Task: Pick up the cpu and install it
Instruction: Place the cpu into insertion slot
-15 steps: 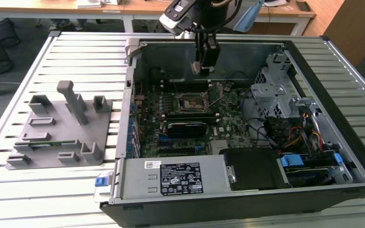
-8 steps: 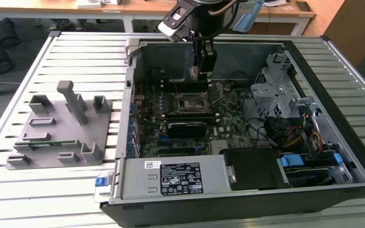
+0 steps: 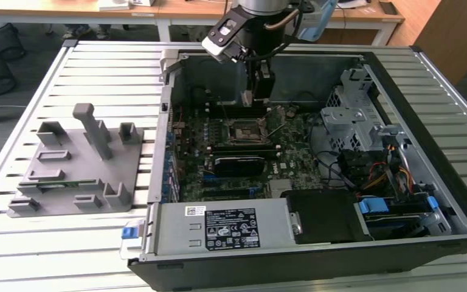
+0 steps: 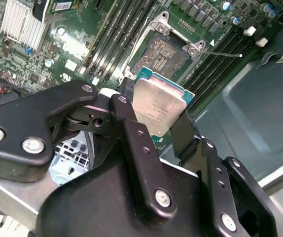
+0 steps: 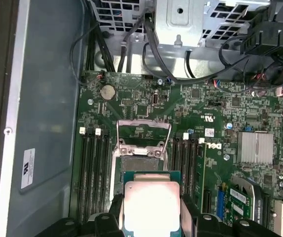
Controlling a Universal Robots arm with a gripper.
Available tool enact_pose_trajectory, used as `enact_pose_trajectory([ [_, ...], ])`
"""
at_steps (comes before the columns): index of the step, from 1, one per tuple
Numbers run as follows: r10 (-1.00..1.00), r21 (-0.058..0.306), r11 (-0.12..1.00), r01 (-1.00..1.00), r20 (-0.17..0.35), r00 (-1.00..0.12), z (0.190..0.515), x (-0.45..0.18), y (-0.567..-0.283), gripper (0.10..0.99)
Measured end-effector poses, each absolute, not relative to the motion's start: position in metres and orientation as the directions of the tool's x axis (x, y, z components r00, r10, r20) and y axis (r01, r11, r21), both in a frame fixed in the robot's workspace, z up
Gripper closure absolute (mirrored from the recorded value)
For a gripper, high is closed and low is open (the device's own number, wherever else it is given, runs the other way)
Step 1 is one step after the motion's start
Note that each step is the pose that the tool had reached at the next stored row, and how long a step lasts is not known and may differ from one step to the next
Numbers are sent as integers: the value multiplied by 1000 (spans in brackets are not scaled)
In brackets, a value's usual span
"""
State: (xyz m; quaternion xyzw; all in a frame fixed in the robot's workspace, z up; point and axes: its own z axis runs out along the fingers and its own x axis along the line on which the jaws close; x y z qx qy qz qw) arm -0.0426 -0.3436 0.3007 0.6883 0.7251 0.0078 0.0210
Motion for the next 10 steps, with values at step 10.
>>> enact_pose_trajectory([
  [10, 999, 40, 40, 998, -20, -39, 283, -43, -343, 545],
])
